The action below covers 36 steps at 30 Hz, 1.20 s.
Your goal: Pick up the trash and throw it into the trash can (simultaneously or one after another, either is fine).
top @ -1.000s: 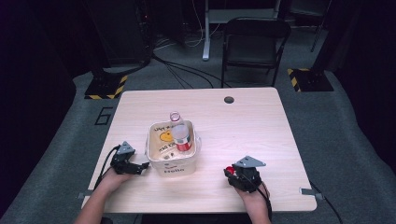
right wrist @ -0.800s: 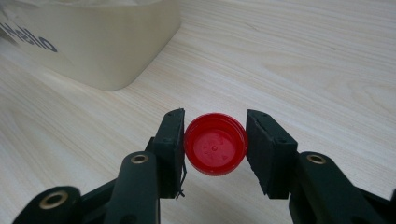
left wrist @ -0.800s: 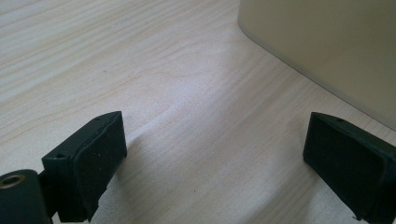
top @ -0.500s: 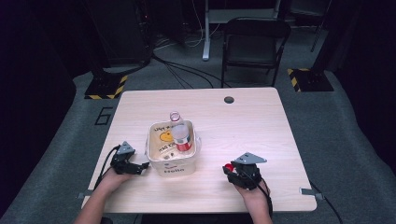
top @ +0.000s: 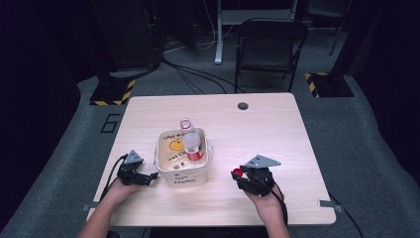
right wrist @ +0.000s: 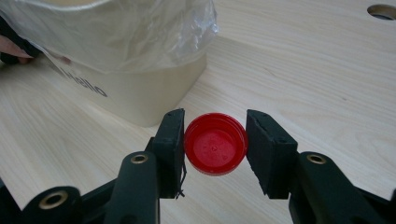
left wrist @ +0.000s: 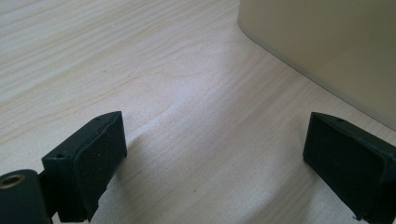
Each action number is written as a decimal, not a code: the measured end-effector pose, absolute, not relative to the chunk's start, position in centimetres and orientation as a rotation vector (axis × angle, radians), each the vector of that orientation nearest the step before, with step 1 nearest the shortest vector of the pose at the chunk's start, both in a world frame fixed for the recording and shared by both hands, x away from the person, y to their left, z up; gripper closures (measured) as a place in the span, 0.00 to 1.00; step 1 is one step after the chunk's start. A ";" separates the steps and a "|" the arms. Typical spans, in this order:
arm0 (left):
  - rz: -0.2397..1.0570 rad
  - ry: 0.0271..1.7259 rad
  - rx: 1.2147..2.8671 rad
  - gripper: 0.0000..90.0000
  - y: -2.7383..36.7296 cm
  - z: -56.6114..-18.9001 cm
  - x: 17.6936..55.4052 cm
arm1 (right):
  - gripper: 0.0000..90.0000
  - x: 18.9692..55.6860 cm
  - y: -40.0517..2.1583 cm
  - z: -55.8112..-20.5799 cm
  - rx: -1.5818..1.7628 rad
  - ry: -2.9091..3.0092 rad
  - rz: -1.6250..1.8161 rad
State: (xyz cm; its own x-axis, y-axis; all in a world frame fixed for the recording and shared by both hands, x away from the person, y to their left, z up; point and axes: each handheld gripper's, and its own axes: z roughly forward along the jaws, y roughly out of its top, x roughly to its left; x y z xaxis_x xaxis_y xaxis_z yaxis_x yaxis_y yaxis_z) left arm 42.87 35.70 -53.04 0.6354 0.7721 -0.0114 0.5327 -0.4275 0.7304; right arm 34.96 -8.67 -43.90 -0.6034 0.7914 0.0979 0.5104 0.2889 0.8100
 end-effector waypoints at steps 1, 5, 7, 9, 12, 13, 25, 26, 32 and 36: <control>0.425 1.014 2.133 0.07 35.7 -53.0 42.9 | 0.64 35.0 -8.6 -43.6 1.175 2.244 1.229; 0.425 1.015 2.133 0.07 35.7 -53.0 42.9 | 0.64 35.1 -8.3 -42.9 1.152 2.249 1.237; 0.424 1.015 2.133 0.07 35.7 -53.0 42.9 | 0.64 35.2 -8.1 -42.3 1.142 2.252 1.243; 0.425 1.014 2.134 0.07 35.7 -53.0 42.9 | 0.64 35.2 -8.1 -42.2 1.137 2.253 1.242; 0.425 1.014 2.133 0.07 35.7 -53.0 42.9 | 0.64 35.3 -8.0 -41.7 1.125 2.258 1.240; 0.423 1.015 2.134 0.07 35.7 -53.0 42.9 | 0.64 35.3 -7.9 -41.6 1.123 2.259 1.240; 0.424 1.014 2.133 0.07 35.7 -53.0 42.9 | 0.64 35.7 -7.0 -39.6 1.061 2.270 1.261; 0.424 1.015 2.134 0.07 35.7 -53.0 42.9 | 0.64 35.8 -6.9 -39.4 1.057 2.270 1.264; 0.425 1.014 2.134 0.07 35.7 -53.0 42.9 | 0.64 36.1 -6.1 -38.4 1.017 2.280 1.283; 0.424 1.015 2.134 0.07 35.7 -53.0 42.9 | 0.64 36.3 -5.5 -37.8 0.996 2.283 1.302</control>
State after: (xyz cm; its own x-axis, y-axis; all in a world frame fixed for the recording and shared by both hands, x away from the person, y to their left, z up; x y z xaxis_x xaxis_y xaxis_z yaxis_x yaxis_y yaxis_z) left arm 42.86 35.69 -53.04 0.6353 0.7722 -0.0126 0.5337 -0.4271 0.7299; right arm 36.25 -5.53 -37.78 -0.7015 0.7105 0.0553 0.4095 0.3384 0.8472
